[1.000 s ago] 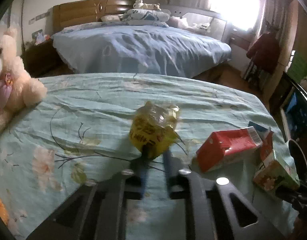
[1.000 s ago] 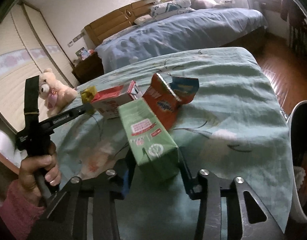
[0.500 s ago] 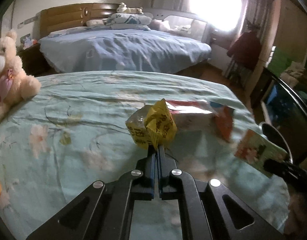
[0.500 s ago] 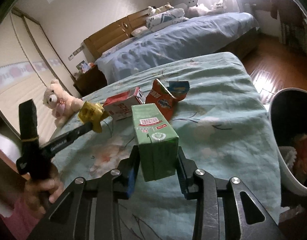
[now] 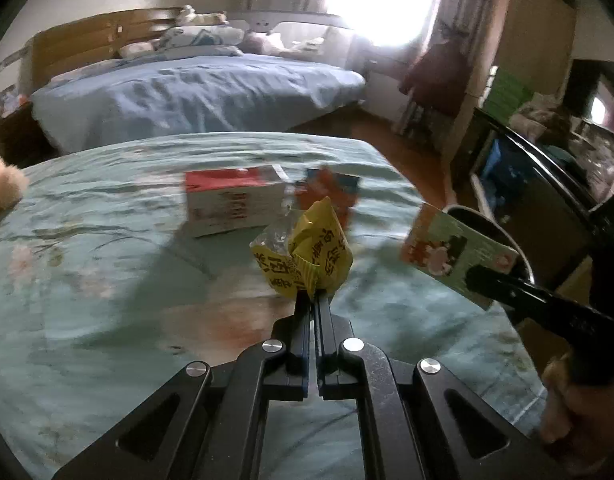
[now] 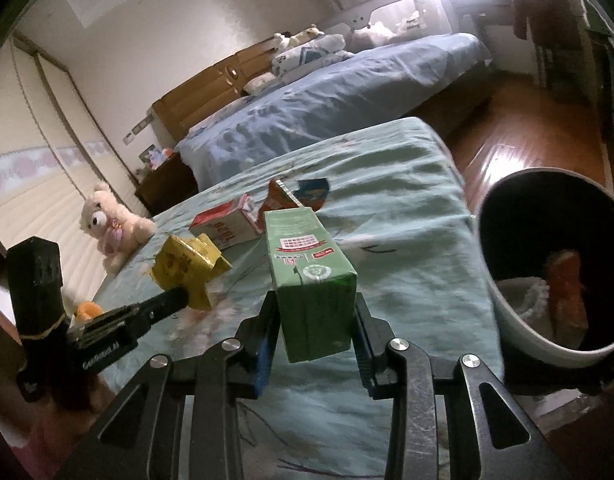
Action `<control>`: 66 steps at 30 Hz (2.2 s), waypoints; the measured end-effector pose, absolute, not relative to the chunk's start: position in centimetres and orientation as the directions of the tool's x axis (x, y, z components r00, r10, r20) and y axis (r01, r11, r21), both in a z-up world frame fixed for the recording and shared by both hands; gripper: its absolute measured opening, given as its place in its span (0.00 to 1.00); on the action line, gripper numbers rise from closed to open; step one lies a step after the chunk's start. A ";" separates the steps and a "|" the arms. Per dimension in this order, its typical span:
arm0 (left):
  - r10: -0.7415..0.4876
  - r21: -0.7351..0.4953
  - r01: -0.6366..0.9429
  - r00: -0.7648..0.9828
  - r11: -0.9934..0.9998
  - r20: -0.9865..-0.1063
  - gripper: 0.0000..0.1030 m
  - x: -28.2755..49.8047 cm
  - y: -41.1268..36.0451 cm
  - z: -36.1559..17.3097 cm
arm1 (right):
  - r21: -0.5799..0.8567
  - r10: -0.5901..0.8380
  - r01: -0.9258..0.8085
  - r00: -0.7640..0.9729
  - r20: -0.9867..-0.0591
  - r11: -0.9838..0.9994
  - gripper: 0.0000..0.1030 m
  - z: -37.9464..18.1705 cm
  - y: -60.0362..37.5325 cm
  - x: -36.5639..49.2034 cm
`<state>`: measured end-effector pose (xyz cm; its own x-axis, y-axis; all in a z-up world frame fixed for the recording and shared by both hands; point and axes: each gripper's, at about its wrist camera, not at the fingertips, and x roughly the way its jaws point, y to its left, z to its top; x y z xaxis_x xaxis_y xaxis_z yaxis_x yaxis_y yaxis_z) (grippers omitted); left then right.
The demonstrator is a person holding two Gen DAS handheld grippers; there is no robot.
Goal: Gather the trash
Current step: 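Carry the yellow bag and green carton over the bin with both tools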
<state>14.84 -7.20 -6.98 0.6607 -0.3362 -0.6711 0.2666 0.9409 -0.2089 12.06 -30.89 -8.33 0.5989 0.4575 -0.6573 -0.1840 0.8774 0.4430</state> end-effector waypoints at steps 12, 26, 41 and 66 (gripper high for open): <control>-0.406 -0.199 0.376 0.623 0.905 -0.668 0.01 15.4 -11.8 -6.3 | 0.444 0.400 -0.101 0.638 -0.658 0.891 0.33 -8.4 -35.3 11.1; -0.451 -0.192 0.447 0.595 0.874 -0.666 0.01 16.8 -16.1 -6.1 | 0.440 0.341 -0.025 0.674 -0.655 0.897 0.33 -8.3 -39.3 10.3; -0.481 -0.189 0.501 0.553 0.844 -0.680 0.01 18.5 -21.1 -6.8 | 0.434 0.272 0.062 0.698 -0.663 0.899 0.30 -8.8 -43.8 9.8; -0.505 -0.170 0.565 0.512 0.807 -0.694 0.01 21.1 -27.4 -7.5 | 0.421 0.198 0.151 0.711 -0.675 0.894 0.30 -9.7 -47.9 10.8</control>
<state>21.11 -27.40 -7.50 0.5123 -0.5055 -0.6943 0.5655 0.8070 -0.1702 10.84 -47.93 -9.72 0.7108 0.1978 -0.6750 0.1508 0.8945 0.4210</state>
